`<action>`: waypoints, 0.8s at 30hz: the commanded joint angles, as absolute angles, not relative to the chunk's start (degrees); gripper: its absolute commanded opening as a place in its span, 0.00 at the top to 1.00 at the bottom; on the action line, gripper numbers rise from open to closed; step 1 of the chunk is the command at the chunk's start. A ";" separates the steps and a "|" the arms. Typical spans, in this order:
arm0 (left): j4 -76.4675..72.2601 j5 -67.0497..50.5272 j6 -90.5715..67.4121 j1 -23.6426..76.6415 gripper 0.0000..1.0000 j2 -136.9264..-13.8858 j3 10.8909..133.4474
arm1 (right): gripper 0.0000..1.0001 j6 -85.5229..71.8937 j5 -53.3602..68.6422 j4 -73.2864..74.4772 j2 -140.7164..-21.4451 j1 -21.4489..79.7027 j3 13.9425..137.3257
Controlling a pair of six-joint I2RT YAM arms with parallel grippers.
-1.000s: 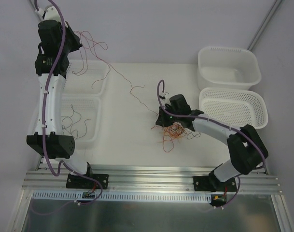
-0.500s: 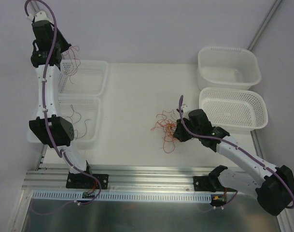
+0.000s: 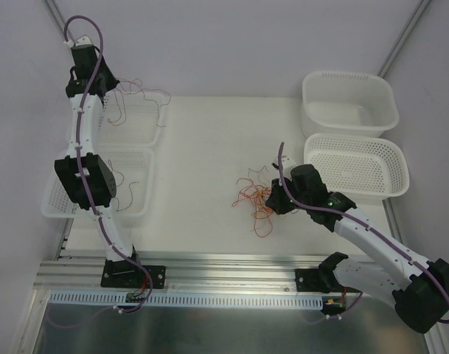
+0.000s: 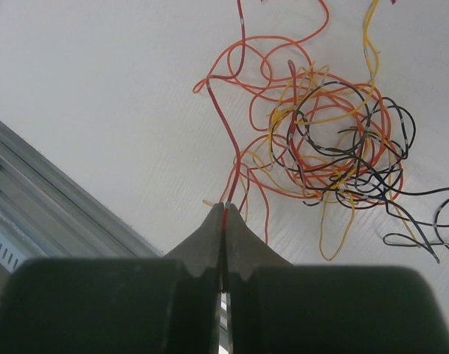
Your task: Untangle the cables
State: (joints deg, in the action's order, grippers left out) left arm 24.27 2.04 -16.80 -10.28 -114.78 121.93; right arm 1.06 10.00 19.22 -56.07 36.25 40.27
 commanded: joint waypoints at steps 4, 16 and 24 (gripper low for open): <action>21.97 4.48 -21.26 -13.26 1.00 -115.05 115.85 | 0.99 0.26 9.41 20.13 -55.46 36.12 42.98; 21.80 4.49 -24.35 -17.49 0.72 -112.94 107.14 | 0.99 -1.41 9.23 21.97 -52.65 36.21 42.89; 21.71 -4.73 -24.61 -17.05 0.02 -106.97 105.13 | 0.99 -0.27 8.35 23.73 -52.29 36.21 47.10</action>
State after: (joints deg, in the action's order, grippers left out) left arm 23.14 0.75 -24.08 -17.87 -114.65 106.50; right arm -0.43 9.17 23.53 -53.63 36.25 42.87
